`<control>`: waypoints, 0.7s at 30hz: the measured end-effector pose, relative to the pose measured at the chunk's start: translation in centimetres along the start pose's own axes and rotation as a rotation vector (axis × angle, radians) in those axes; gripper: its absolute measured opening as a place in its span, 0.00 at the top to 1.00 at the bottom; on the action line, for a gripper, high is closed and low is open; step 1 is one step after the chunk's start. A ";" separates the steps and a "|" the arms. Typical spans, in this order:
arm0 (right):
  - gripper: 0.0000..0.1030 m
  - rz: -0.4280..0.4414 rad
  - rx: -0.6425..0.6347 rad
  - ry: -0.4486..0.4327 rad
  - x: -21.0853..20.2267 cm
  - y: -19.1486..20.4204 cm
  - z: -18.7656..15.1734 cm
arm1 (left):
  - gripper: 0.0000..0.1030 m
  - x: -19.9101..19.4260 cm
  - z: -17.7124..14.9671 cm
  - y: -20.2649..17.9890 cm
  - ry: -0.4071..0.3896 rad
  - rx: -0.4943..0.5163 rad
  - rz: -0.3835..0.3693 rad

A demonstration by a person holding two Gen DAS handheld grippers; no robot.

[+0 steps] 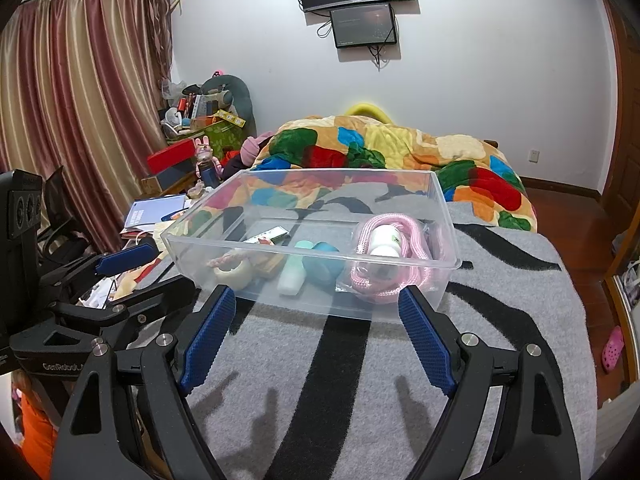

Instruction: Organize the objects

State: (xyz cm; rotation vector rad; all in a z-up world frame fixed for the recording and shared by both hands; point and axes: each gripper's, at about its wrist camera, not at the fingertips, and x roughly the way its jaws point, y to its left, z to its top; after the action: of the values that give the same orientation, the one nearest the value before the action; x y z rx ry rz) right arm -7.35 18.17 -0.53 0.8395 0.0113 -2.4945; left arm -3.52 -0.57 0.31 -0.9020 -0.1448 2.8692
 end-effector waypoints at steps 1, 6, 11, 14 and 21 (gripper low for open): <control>0.21 0.001 0.002 0.001 0.0 0.0 0.0 | 0.08 0.0 0.0 0.0 -0.001 -0.001 0.000; 0.21 0.013 0.015 0.001 0.0 0.1 -0.1 | 0.07 -0.1 -0.1 -0.2 0.000 0.000 -0.004; 0.21 0.012 0.016 0.004 0.1 -0.3 -0.1 | 0.07 -0.2 -0.1 -0.3 -0.004 0.001 -0.011; 0.21 0.013 0.019 0.004 0.1 -0.5 -0.1 | 0.07 -0.3 -0.1 -0.2 -0.007 -0.001 -0.012; 0.21 0.014 0.019 0.005 0.1 -0.5 -0.1 | 0.07 -0.3 -0.2 -0.4 0.000 0.001 -0.020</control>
State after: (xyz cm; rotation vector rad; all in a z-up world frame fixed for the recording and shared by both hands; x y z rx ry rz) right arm -7.56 18.58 -0.71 0.8507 -0.0169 -2.4831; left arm -3.14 -0.26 0.40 -0.8954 -0.1506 2.8510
